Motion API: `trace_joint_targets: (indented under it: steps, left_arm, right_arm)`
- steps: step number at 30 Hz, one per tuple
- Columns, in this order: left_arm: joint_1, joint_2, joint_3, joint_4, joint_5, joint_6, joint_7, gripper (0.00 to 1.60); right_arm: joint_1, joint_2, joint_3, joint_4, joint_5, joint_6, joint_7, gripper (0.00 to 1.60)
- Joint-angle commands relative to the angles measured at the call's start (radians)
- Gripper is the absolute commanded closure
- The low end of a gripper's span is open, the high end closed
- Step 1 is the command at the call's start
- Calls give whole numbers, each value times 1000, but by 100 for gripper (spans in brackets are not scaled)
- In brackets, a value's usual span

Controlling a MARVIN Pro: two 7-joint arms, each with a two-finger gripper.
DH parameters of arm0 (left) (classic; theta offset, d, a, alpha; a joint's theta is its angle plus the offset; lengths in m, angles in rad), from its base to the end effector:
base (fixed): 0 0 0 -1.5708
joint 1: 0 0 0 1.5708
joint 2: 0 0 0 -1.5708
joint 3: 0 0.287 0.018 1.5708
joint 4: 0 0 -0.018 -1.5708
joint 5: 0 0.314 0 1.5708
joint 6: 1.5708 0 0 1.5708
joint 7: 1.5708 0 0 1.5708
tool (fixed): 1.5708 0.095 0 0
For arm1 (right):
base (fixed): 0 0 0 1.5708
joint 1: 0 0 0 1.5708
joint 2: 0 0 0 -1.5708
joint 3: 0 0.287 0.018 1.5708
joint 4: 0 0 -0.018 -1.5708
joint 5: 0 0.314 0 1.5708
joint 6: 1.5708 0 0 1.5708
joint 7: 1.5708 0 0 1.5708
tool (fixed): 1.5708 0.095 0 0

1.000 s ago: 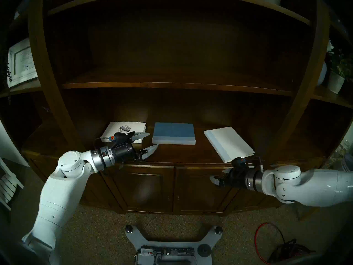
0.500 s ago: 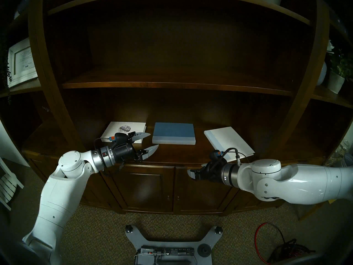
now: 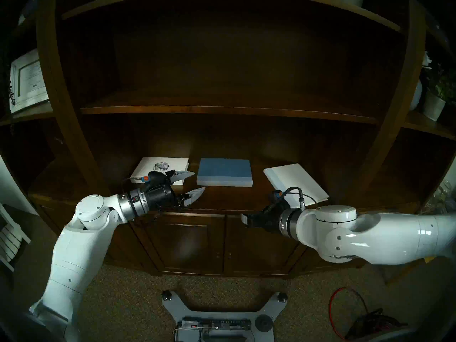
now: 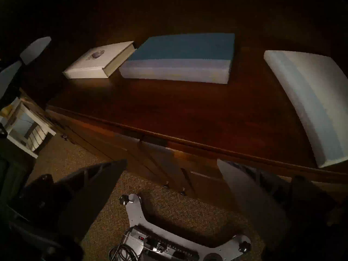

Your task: Close the books and align them horizontally on the shelf

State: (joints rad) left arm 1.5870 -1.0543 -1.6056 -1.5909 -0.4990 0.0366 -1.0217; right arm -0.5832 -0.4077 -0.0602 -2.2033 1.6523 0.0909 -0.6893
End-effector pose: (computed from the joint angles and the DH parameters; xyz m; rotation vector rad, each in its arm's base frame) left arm 0.3792 0.0776 -0.2617 1.6397 -0.8902 1.5943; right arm 0.3083 0.0376 -0.2443 -2.6057 -0.2773 -1.1097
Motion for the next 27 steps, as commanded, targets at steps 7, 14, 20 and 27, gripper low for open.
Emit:
trace_joint_targets:
  steps: [7,14,20,27]
  left_arm:
    - [-30,0,-14,-21,-5,-5,0,0]
    - [-31,-2,-16,-21,-3,-4,-2,0]
    - [-32,-3,-17,-21,-2,-4,-3,0]
    - [-32,-5,-19,-21,-1,-3,-5,0]
  right_arm:
    - [38,-10,21,-39,-33,-18,-211,0]
    - [34,-102,14,0,-30,-15,-367,0]
    - [26,-168,9,63,-15,-21,-452,0]
    - [26,-228,1,117,-14,-28,-562,0]
